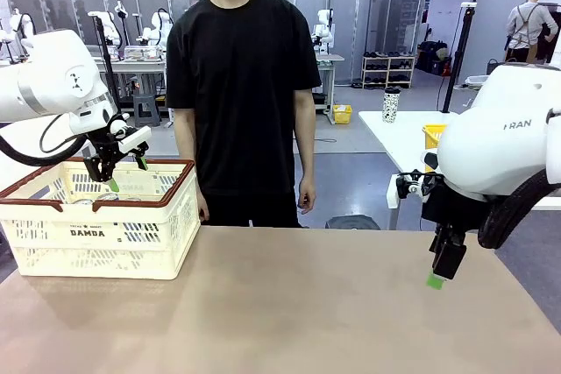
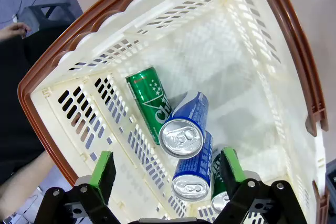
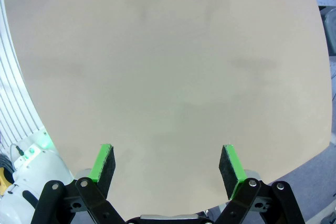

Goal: Place the drinks into the Shopping basket.
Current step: Pick up one drink and place it into the Shopping basket.

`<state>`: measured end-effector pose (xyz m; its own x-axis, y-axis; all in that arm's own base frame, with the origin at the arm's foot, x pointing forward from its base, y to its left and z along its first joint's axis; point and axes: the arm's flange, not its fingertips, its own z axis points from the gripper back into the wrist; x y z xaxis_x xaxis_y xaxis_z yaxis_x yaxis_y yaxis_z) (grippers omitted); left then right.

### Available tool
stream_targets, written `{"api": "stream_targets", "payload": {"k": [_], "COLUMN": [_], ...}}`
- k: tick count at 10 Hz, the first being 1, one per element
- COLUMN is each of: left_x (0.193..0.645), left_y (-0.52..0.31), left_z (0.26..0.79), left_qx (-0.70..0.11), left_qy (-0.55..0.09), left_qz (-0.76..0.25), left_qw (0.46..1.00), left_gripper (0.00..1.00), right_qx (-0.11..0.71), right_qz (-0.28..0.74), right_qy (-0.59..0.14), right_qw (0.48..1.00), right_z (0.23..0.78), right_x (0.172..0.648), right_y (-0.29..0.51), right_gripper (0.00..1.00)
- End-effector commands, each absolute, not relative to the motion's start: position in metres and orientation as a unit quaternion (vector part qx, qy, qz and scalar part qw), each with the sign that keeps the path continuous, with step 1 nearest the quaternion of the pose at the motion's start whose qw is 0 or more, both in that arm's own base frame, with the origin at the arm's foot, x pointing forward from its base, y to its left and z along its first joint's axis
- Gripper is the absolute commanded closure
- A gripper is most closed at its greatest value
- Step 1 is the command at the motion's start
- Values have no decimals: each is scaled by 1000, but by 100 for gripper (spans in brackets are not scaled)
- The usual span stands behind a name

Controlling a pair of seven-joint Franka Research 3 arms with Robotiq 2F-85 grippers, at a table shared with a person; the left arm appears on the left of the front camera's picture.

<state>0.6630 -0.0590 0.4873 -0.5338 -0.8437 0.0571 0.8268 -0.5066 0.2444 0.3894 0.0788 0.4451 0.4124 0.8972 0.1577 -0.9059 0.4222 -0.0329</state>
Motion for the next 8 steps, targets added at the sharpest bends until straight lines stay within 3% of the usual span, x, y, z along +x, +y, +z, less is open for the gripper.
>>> {"api": "stream_targets", "payload": {"k": [1,8], "left_x": [664,664], "left_y": [-59,-59], "left_z": [487,487], "left_qx": [37,37], "left_qy": [-124,-124], "left_qz": [-867,-867], "left_qw": [481,481], "left_gripper": [0,0], "right_qx": [27,27], "right_qz": [536,536], "right_qy": [-73,-73], "right_qw": [840,840], "right_z": [445,445], "right_x": [389,389], "right_y": [78,78], "right_gripper": [0,0]}}
